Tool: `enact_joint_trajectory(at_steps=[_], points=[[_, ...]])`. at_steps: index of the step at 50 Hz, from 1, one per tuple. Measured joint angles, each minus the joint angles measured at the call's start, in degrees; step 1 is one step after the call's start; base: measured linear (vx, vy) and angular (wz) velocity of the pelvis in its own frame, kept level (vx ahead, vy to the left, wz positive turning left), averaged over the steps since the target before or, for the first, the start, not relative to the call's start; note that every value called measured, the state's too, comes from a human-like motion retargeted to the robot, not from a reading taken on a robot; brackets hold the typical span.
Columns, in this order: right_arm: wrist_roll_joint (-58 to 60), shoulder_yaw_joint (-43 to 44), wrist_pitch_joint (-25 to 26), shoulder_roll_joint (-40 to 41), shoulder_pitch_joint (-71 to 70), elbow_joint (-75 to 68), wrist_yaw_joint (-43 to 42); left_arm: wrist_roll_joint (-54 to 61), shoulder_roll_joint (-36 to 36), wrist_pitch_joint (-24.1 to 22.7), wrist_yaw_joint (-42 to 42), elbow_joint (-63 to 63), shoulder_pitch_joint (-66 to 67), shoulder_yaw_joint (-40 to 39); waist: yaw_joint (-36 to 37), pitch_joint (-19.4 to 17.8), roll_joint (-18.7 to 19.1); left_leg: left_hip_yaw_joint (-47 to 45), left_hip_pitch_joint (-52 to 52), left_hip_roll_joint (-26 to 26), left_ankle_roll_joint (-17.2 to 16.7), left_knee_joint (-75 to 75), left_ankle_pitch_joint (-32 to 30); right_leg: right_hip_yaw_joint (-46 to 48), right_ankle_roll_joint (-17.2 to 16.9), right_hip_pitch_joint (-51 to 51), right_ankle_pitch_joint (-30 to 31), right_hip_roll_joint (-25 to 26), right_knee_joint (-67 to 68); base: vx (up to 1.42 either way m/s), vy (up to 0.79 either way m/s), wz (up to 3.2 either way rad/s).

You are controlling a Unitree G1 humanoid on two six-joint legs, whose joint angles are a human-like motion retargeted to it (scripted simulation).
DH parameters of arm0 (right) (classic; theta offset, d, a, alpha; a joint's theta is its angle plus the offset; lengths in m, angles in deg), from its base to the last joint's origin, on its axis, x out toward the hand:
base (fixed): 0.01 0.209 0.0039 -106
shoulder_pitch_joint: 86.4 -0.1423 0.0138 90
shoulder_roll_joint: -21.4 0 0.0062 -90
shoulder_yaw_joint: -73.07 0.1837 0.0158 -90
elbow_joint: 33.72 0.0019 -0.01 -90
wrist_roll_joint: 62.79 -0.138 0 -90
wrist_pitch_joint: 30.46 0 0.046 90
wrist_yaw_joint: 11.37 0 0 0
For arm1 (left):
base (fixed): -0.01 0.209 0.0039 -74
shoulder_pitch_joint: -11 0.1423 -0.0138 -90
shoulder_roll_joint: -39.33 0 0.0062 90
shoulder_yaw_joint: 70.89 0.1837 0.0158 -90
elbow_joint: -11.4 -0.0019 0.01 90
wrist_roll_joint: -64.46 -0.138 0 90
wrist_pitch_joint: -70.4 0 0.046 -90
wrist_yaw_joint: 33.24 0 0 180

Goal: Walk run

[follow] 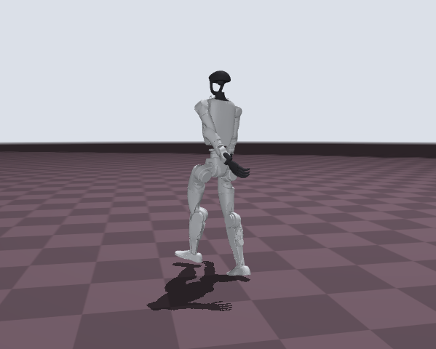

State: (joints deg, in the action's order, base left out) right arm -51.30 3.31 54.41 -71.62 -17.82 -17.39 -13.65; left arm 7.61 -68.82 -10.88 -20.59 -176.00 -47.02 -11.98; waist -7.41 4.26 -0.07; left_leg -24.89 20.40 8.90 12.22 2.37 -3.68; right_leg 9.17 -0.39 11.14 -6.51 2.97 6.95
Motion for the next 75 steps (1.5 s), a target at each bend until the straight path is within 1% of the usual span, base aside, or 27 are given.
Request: enact_joint_trajectory(at_steps=[3,5,8,12,16,20,23,25,27,28,30,33,36,38,40,43,44,48,53,56,60,63,65,67,70,72,75], points=[[-0.74,0.71,0.10,2.45,3.85,-3.55,-0.02,3.65,0.94,-0.44,-0.24,0.00,-2.01,-2.24,2.92,1.63,-1.29,-2.51,-2.14,-1.30,2.27,-4.03,-1.07,-1.72,-6.62,0.78,13.76,-0.83,5.27,1.20,-0.28,-0.30],[1.02,1.49,-0.19,4.44,7.01,-7.37,1.64,6.72,2.69,-2.09,0.31,0.00,-5.33,-4.01,3.50,3.67,-1.61,5.61,-0.07,-2.37,2.78,-8.98,1.93,0.97,-10.33,-1.17,24.27,-1.88,11.24,0.97,-0.27,0.05],[4.85,0.72,1.38,5.21,12.12,-13.84,4.64,11.76,4.52,-6.12,-1.21,0.13,-14.30,-8.15,3.77,2.42,1.84,4.83,-4.43,-5.78,2.78,-10.74,4.85,-5.81,-13.88,-6.74,34.39,3.71,26.30,0.84,-0.05,0.88],[10.64,-0.51,4.32,5.79,19.26,-22.65,9.36,24.04,4.51,-11.58,-2.36,10.24,-25.05,-5.71,3.58,1.99,5.27,11.99,-10.28,-4.80,2.78,-7.90,5.80,-6.11,-11.73,-15.41,22.50,3.44,36.41,0.78,-0.02,1.69],[13.75,-0.48,3.78,9.27,29.28,-23.74,12.82,27.62,6.76,-17.26,-0.32,24.61,-32.37,0.55,-0.45,2.98,6.48,24.21,-12.33,-2.53,2.78,-6.48,5.53,-2.44,-7.29,-24.00,11.85,-3.34,32.70,0.60,-0.16,2.62],[11.16,-2.24,2.41,12.16,36.54,-23.74,16.46,26.14,12.31,-20.54,2.30,34.06,-38.87,5.25,-4.39,3.81,4.78,34.06,-14.08,1.87,2.78,-6.46,6.39,-3.19,-5.67,-29.79,10.54,-9.25,17.89,0.58,-0.33,2.32],[13.34,-2.84,2.19,13.03,39.09,-23.74,20.34,26.64,16.59,-22.05,2.81,37.52,-41.34,8.11,-5.91,2.67,2.72,38.73,-17.15,5.02,2.78,-7.88,8.17,-8.39,-3.29,-31.31,8.33,-10.90,5.22,0.57,-0.36,1.54],[15.64,-3.69,2.56,12.65,39.86,-23.74,22.42,26.91,18.47,-22.37,2.15,38.37,-41.82,8.88,-6.00,1.33,1.72,40.47,-20.34,6.02,2.78,-8.61,9.53,-19.14,-3.62,-30.80,6.40,-8.83,-2.33,0.65,-0.36,0.95],[17.06,-4.69,3.65,11.55,39.93,-23.74,22.72,26.70,19.19,-22.18,1.19,37.72,-41.18,8.51,-6.05,0.61,1.65,40.61,-23.09,5.61,2.78,-9.60,10.87,-25.57,-7.62,-29.61,5.68,-8.09,-7.18,0.64,-0.33,0.72],[17.40,-5.15,4.40,10.91,39.79,-23.74,22.32,26.43,19.27,-21.92,0.76,36.93,-40.58,8.06,-6.08,0.73,1.30,40.59,-24.05,5.80,2.78,-10.30,11.46,-25.59,-10.63,-29.28,4.96,-8.11,-7.88,0.76,-0.46,0.68],[17.61,-5.77,6.35,9.57,38.77,-23.74,20.71,25.66,19.06,-21.16,-0.03,34.48,-38.96,6.57,-6.37,1.67,0.26,40.66,-25.03,6.91,2.78,-12.23,11.92,-24.49,-11.19,-28.72,7.54,-8.37,-6.08,0.79,-0.48,0.60],[17.12,-6.73,8.65,7.72,36.40,-23.74,16.20,24.50,17.64,-20.30,-2.58,27.56,-35.37,3.41,-6.77,4.10,-0.49,37.53,-25.22,8.16,2.53,-16.62,7.81,-22.40,-9.08,-27.50,10.92,-8.82,-3.20,0.73,-0.32,0.61],[17.86,-6.43,9.31,6.27,31.63,-23.74,13.15,22.05,14.66,-16.60,-5.41,17.65,-32.99,-0.83,-6.11,3.64,0.25,34.31,-21.29,8.62,-0.47,-28.17,-4.77,-21.39,-7.75,-25.03,6.74,-9.91,-0.45,0.51,-0.23,0.83],[18.04,-7.40,9.83,5.03,27.70,-23.74,12.69,21.38,12.67,-12.11,-6.44,11.15,-30.66,-2.93,-6.86,3.20,-0.06,27.90,-16.25,6.25,-4.39,-38.33,-12.77,-18.50,-6.93,-22.41,5.32,-11.46,-0.65,0.58,-0.22,1.33],[17.12,-9.05,10.06,4.40,23.58,-23.74,11.82,21.79,12.33,-9.63,-5.69,5.33,-27.80,-2.55,-8.63,3.77,-0.70,19.66,-12.25,1.87,-5.88,-45.64,-17.37,-14.25,-5.40,-20.21,4.35,-12.33,-1.44,0.59,-0.26,1.54],[15.16,-10.59,8.98,4.56,17.02,-22.98,8.50,17.28,11.25,-7.43,-3.24,1.90,-22.82,-2.19,-7.42,3.88,-2.02,6.32,-8.05,-5.32,-1.86,-51.27,-8.57,-10.53,-4.82,-17.92,2.61,-13.37,-1.99,0.49,-0.21,1.04],[14.74,-10.80,8.33,4.72,15.55,-21.63,7.48,15.84,10.47,-6.54,-3.15,1.61,-21.18,-1.68,-6.09,3.62,-2.45,4.89,-5.98,-5.47,-1.77,-52.06,-6.91,-9.87,-4.63,-17.20,2.33,-13.39,-2.35,0.43,-0.13,0.52],[13.00,-11.28,5.56,5.10,11.33,-14.41,5.68,10.71,7.53,-5.09,-5.15,1.35,-15.48,-0.15,-0.21,2.00,-2.99,9.68,3.91,-0.01,-6.21,-48.81,-1.22,-6.45,-4.24,-14.12,0.87,-12.18,-3.62,0.36,-0.07,0.59],[10.71,-10.85,3.60,4.46,7.04,-8.86,5.31,9.13,5.57,-3.34,-5.85,0.23,-10.87,-0.28,3.82,0.49,-1.99,1.60,7.48,-5.50,-4.00,-28.25,1.65,1.94,-5.02,-9.44,-2.32,-9.61,-4.30,0.48,-0.07,1.30],[11.03,-9.92,3.80,3.72,5.69,-6.92,6.03,11.28,4.52,-2.18,-5.45,0.00,-9.57,-0.95,2.82,-0.06,-0.23,-5.21,6.32,-4.12,-4.52,-14.12,3.31,9.45,-5.78,-5.71,-3.50,-6.23,-5.33,0.44,-0.07,2.04],[11.26,-9.46,3.56,2.96,6.41,-6.32,6.49,14.28,2.75,-1.47,-4.54,0.00,-9.36,-2.80,-0.35,0.29,1.30,-12.40,3.48,1.43,-3.95,-1.74,6.18,19.52,-8.68,-0.87,-2.65,-2.90,-6.01,0.74,-0.06,2.21],[12.00,-9.43,3.27,3.60,8.75,-7.74,6.82,15.88,1.05,-4.69,-4.88,0.00,-10.21,-5.11,2.30,1.02,-0.88,-13.59,0.57,2.53,1.39,-2.22,6.13,19.86,-12.49,0.98,2.22,-4.68,-3.55,0.77,-0.13,0.57],[13.48,-9.51,3.26,4.51,10.76,-9.48,7.56,16.83,0.60,-8.37,-7.48,0.01,-11.15,-7.21,5.63,1.49,-3.70,-15.95,-2.52,2.13,2.78,-2.89,5.62,16.54,-14.34,2.46,9.34,-6.66,-1.08,1.00,-0.44,-0.35],[15.77,-9.01,3.79,5.44,13.19,-11.46,8.34,18.52,0.60,-11.18,-10.95,0.73,-12.78,-8.48,5.91,2.42,-3.54,-12.71,-4.36,1.00,2.78,-3.95,8.36,14.51,-14.12,1.62,21.03,-6.47,4.37,0.99,-0.20,0.49],[17.69,-9.24,4.76,6.13,17.26,-14.74,8.20,22.39,1.11,-13.14,-12.24,3.07,-16.60,-7.84,3.93,2.86,1.57,-4.73,-5.86,-2.80,2.78,-7.38,10.78,10.20,-8.58,-3.79,36.06,-3.05,18.10,0.81,0.16,1.69],[17.73,-8.87,4.17,5.48,19.92,-17.15,9.33,24.03,2.35,-13.92,-10.91,6.36,-20.22,-5.07,2.71,2.07,5.22,1.21,-7.90,-4.42,2.78,-8.06,11.28,2.33,-8.91,-8.46,34.96,2.42,25.97,0.81,0.12,2.44],[17.46,-8.12,3.88,4.71,24.83,-19.96,12.75,23.53,4.95,-14.53,-8.27,12.69,-26.25,-0.90,2.73,1.32,8.19,9.95,-11.04,-4.91,2.78,-7.93,11.41,-4.74,-8.86,-14.94,25.50,6.04,32.62,0.68,0.06,2.48]])
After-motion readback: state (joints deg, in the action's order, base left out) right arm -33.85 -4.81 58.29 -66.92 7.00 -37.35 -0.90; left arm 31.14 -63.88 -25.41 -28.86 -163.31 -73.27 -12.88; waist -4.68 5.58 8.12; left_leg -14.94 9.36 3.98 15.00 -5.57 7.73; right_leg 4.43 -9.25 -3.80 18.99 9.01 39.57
